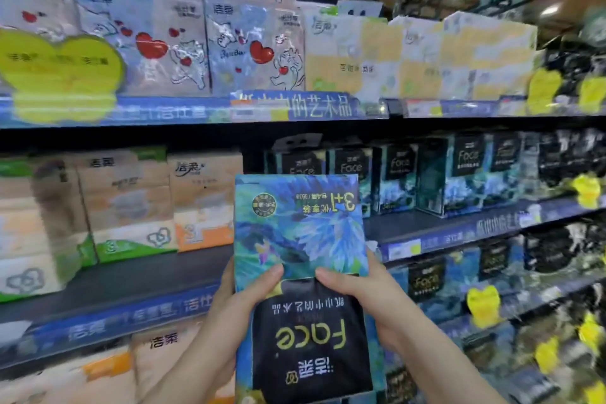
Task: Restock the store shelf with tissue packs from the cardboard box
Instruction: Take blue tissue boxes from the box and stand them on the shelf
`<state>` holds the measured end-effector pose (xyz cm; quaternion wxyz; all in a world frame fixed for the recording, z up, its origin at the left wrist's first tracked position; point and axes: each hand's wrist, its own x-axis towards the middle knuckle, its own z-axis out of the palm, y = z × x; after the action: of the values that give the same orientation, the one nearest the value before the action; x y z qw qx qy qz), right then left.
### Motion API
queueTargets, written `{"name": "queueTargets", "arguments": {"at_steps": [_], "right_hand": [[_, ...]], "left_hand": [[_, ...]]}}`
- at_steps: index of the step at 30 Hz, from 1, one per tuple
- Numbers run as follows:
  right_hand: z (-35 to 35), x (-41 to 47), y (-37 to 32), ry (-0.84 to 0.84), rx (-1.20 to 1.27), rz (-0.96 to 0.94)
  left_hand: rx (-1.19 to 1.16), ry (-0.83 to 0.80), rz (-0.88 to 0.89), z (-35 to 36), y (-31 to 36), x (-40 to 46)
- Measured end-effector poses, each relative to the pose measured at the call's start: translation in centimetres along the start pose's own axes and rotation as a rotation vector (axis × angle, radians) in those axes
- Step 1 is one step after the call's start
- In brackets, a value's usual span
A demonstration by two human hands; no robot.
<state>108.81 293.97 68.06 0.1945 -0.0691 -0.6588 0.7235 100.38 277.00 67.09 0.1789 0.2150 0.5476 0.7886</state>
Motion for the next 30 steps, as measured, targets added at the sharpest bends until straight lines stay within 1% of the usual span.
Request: {"name": "queueTargets", "arguments": {"at_steps": [7,11,15,20,25,30], "right_hand": [[-4.8,8.0,-2.2,-0.013,0.010,-0.066],[-5.9,14.3,-4.0,-0.041,0.010,-0.103],[-6.8,19.2,-3.8,-0.054,0.023,-0.137],[-9.0,22.7,-2.5,-0.064,-0.018,-0.147],[-13.7,25.1,-1.8,-0.052,-0.052,-0.186],[-18.8,26.6,-2.2,-0.041,-0.115,-0.219]], "left_hand": [[-0.033,-0.047,0.054,4.2,0.2,9.2],[-0.010,-0.054,0.077,4.8,1.3,15.6],[0.002,-0.026,0.150,4.9,1.4,20.3],[0.029,-0.008,0.201,6.1,-0.4,23.5],[0.088,-0.007,0.286,9.7,-2.7,25.8],[0.194,0.004,0.250,13.4,-5.1,28.1]]}}
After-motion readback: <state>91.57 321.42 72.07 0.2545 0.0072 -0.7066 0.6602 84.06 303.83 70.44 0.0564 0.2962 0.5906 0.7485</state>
